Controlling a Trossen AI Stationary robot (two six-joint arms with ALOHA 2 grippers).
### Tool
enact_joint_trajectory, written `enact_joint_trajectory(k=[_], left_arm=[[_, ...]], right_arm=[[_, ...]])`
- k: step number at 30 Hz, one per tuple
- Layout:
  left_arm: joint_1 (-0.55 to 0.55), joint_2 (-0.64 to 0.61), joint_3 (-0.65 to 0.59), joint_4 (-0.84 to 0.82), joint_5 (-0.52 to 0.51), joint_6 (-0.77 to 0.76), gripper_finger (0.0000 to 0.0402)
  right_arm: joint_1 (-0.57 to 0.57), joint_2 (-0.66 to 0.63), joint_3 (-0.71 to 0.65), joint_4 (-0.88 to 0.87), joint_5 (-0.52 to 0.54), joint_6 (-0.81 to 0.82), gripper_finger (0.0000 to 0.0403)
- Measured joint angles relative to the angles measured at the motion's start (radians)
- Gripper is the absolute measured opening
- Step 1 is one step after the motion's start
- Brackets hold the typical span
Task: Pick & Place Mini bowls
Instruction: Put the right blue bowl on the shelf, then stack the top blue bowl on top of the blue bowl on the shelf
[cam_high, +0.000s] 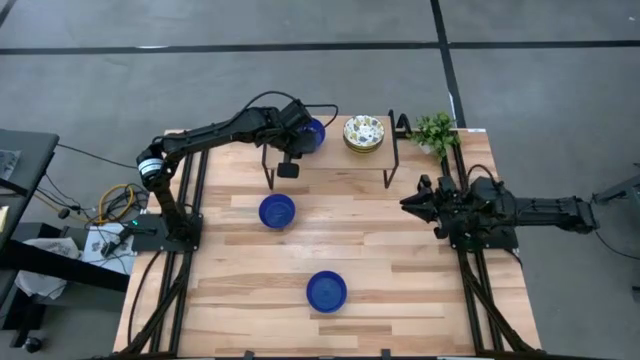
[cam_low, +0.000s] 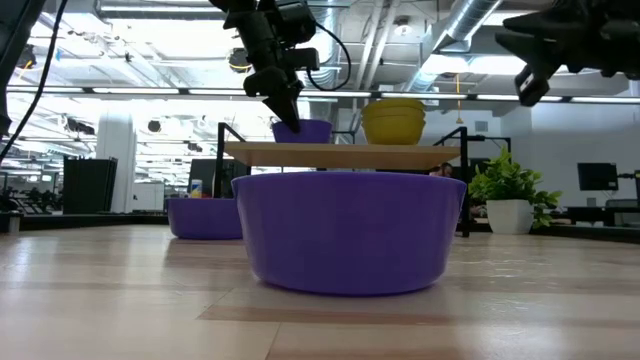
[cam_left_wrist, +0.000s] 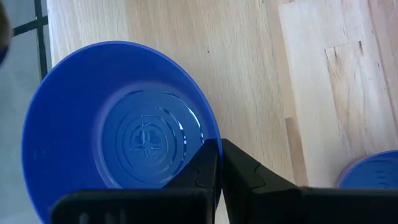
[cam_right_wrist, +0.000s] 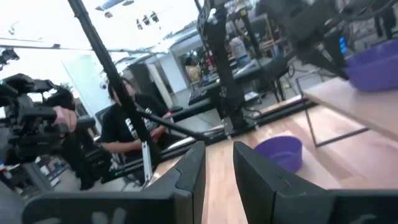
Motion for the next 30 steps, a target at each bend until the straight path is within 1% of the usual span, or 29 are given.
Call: enact_joint_trajectory(k=[8,16,24,30], left_arm=[[0.0,0.0,0.0,0.0,0.0,0.0,0.001],[0.0,0.0,0.0,0.006,0.0,0.0,0.0013],[0.0,0.0,0.0,0.012,0.0,0.0,0.0043],[0.0,0.0,0.0,0.013,0.0,0.0,0.0077]], right_arm=[[-0.021,-0.135,0.001,-0.085,-0.003,-0.002,0.0072],[-0.021,-0.171,0.001,-0.11,-0.005,-0.003,0.0072],[-0.021,-0.171,0.001,-0.124,-0.006,-0.003,0.0072],[-0.021,-0.171,0.001,-0.123,-0.006,-0.003,0.0072]])
